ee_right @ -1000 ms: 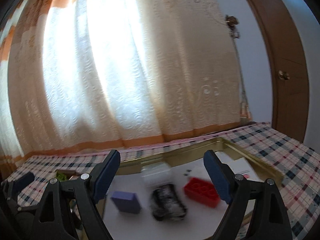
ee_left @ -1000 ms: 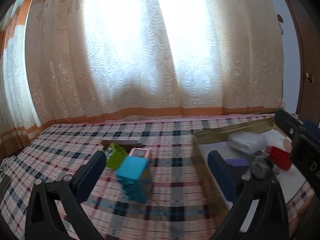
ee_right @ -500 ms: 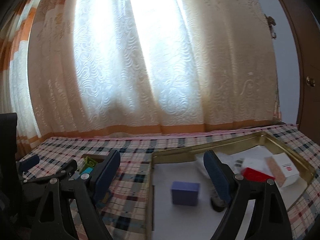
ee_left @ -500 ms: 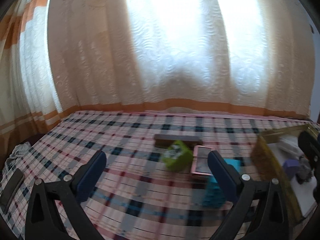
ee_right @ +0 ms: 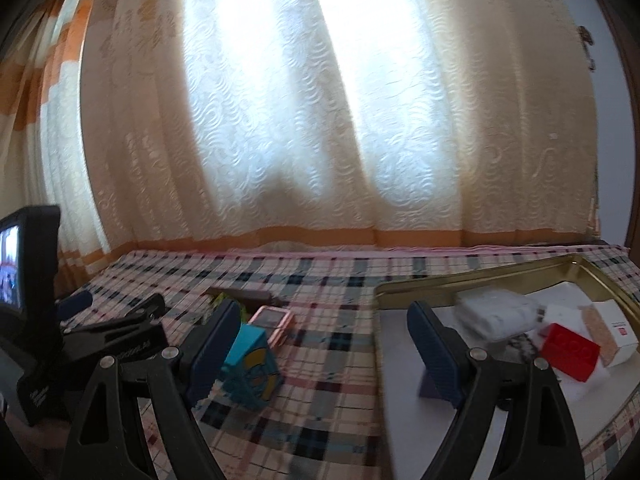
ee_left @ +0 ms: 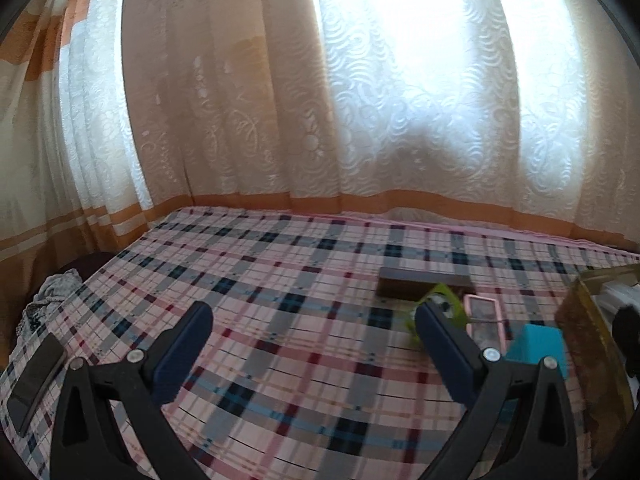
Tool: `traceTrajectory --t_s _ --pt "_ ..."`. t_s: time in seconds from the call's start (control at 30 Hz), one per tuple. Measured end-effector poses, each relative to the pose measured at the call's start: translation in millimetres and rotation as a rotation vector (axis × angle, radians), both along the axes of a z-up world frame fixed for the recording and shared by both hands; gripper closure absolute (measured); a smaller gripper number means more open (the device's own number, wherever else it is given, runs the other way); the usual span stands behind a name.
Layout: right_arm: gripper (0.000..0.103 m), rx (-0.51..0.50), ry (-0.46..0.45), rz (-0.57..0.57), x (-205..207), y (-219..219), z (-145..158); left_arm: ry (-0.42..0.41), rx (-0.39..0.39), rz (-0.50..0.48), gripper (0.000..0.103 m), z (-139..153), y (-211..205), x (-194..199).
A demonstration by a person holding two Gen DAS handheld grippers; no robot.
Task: Organize rigid objects
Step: 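Grasp the blue Lego brick with the right tool, then grasp the green panda-print cube with the left tool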
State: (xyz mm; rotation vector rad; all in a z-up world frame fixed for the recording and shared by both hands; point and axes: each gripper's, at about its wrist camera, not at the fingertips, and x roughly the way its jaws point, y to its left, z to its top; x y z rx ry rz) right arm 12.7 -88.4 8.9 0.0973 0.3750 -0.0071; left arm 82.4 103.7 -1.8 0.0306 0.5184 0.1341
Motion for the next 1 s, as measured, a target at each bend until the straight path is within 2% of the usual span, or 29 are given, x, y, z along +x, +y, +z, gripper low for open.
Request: traceTrajectory --t_s 0.3,0.43,0.5,0.63,0.67,0.77,0.87,0.93,1.0 --pt "0.016 -0.045 0.144 0.119 30.2 36.6 -11.9 0.049 -0.018 0.041 0.001 -4.7 23.6 18.1" --pt "0.016 -0.099 0.236 0.129 48.0 52.2 -20.7 0.061 -0.024 0.048 0.001 -5.7 28.6 22.2" --pt "0.025 -0.115 0.291 0.138 58.0 57.1 -26.5 0.068 -0.021 0.053 0.001 -6.4 30.3 24.0" --pt "0.055 -0.113 0.408 0.143 75.3 57.9 -40.6 0.080 -0.021 0.047 0.001 -7.4 30.9 26.1" --pt "0.056 -0.099 0.426 0.146 77.7 56.0 -43.1 0.081 -0.019 0.043 0.001 -7.4 30.4 26.1" --pt "0.056 -0.038 0.403 0.155 73.7 46.3 -40.7 0.085 -0.012 0.026 0.001 -7.6 27.8 26.8" --pt "0.056 0.039 0.336 0.187 63.3 35.3 -33.6 0.092 -0.017 -0.005 0.001 -7.9 23.9 28.0" --pt "0.056 0.085 0.276 0.204 54.6 27.6 -27.4 0.097 -0.042 -0.020 0.001 -8.3 23.6 28.4" --pt "0.056 0.087 0.229 0.206 48.9 26.2 -21.9 0.095 -0.078 -0.036 0.001 -7.9 23.3 27.9"
